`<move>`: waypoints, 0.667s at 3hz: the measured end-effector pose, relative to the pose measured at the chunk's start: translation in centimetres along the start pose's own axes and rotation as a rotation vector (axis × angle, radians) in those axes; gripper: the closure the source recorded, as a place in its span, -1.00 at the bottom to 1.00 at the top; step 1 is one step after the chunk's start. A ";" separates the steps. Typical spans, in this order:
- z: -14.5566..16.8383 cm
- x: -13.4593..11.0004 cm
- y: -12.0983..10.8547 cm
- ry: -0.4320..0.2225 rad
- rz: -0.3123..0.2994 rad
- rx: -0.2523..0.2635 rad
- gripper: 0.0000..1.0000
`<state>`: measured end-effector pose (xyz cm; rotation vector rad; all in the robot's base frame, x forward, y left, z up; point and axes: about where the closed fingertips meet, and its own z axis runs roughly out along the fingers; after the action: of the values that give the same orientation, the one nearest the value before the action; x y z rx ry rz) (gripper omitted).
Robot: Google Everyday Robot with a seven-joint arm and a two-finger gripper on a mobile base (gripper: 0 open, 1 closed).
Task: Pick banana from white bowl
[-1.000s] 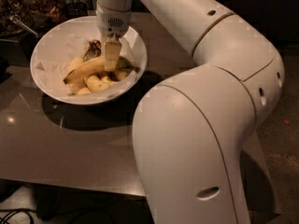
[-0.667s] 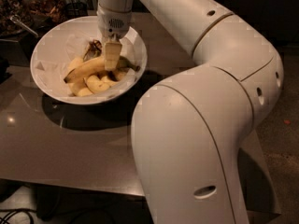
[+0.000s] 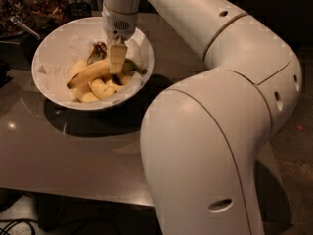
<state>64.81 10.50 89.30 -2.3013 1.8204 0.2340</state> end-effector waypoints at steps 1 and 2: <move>-1.6 0.0 1.3 -0.016 0.010 0.063 1.00; -3.8 -0.1 4.8 -0.025 0.000 0.124 1.00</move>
Offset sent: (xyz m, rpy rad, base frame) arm -0.1011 -0.0409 0.0623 0.0724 -0.1772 -0.0310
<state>60.16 8.58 92.71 -2.2044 1.7707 0.1451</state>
